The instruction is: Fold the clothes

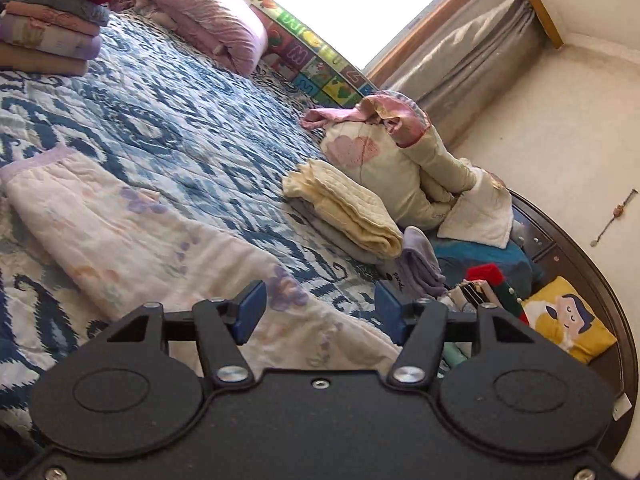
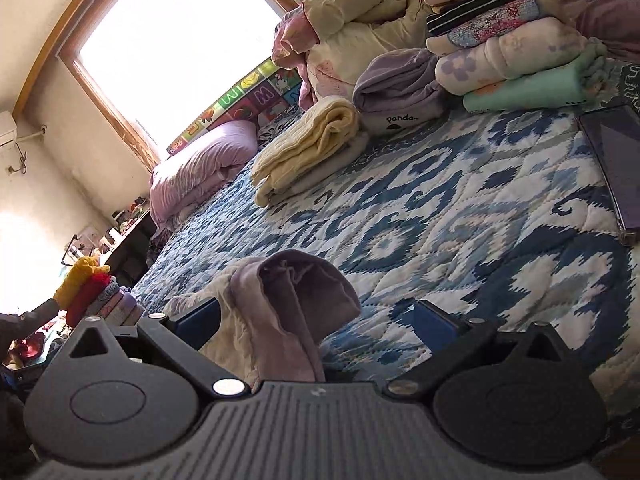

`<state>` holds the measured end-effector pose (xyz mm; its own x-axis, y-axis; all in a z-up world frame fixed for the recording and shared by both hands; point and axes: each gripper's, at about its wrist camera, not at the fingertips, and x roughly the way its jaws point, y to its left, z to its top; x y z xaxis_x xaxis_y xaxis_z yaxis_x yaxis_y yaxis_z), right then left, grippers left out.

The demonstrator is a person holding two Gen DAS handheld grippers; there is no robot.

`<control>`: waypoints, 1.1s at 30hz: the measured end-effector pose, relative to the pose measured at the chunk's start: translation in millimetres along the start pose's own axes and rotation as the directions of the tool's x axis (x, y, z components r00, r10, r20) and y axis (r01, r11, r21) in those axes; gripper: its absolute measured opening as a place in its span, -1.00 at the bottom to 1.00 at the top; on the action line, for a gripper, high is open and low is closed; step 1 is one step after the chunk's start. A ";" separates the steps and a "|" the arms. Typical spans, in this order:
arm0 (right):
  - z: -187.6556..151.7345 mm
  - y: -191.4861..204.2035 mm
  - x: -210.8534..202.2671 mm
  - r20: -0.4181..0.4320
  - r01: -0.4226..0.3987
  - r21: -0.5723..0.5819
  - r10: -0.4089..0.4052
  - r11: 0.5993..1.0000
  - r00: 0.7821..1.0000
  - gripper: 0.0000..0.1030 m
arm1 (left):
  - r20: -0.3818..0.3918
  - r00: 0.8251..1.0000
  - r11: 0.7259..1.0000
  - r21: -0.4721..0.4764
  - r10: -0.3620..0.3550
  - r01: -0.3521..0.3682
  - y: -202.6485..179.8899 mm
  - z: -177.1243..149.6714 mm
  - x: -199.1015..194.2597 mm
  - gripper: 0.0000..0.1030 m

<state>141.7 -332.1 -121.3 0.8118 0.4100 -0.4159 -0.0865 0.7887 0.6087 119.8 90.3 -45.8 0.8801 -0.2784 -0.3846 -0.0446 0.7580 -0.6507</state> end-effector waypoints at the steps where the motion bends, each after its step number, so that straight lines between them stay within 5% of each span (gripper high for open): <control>1: -1.5 2.0 2.6 -0.006 0.002 -0.009 -0.002 1.000 1.000 0.94 | 0.006 1.000 1.000 -0.022 0.021 -0.021 10.1 -0.8 -1.1 0.19; 7: -8.5 20.9 14.7 0.003 0.021 -0.106 -0.020 0.994 1.000 0.80 | -0.054 0.990 0.978 -0.157 0.127 -0.134 70.7 -24.5 8.9 0.25; 14: -20.9 53.5 41.7 -0.015 0.010 -0.289 -0.015 0.957 1.000 0.78 | -0.072 0.986 0.962 -0.217 0.153 -0.166 101.1 -25.6 16.4 0.25; 16: -26.7 61.3 51.9 -0.043 -0.008 -0.332 -0.007 0.943 0.999 0.30 | -0.065 0.985 0.961 -0.218 0.162 -0.173 105.1 -21.7 19.0 0.25; 17: -29.5 64.9 56.3 -0.055 -0.015 -0.347 -0.005 0.938 0.998 -0.30 | -0.061 0.984 0.961 -0.214 0.166 -0.175 106.6 -19.7 20.7 0.25; 21: -30.7 64.9 63.0 -0.056 -0.009 -0.315 -0.009 0.949 0.998 -0.53 | -0.035 0.984 0.963 -0.202 0.177 -0.180 112.0 -7.8 31.4 0.25; 23: -21.6 61.3 54.9 -0.020 -0.040 -0.263 0.036 0.964 0.999 -0.57 | -0.010 0.978 0.959 -0.196 0.207 -0.205 117.3 2.0 41.0 0.16; 27: -1.0 54.0 43.0 0.051 -0.078 -0.197 0.090 0.977 0.995 -0.65 | 0.017 0.973 0.959 -0.171 0.230 -0.224 120.5 18.1 56.8 -0.43; 29: 6.5 48.1 45.3 0.066 -0.073 -0.177 0.086 0.981 0.994 -0.82 | 0.039 0.978 0.972 -0.127 0.205 -0.198 112.7 23.2 61.4 -0.57; 33: 19.0 34.5 58.7 0.073 -0.078 -0.114 0.086 0.990 0.994 -0.82 | 0.078 0.992 0.994 -0.048 0.099 -0.096 85.1 30.4 69.3 -0.63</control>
<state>197.4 -289.6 -111.9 0.8412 0.4421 -0.3114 -0.2146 0.8015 0.5582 191.3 153.5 -108.0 0.9053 -0.1553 -0.3953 -0.1512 0.7519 -0.6417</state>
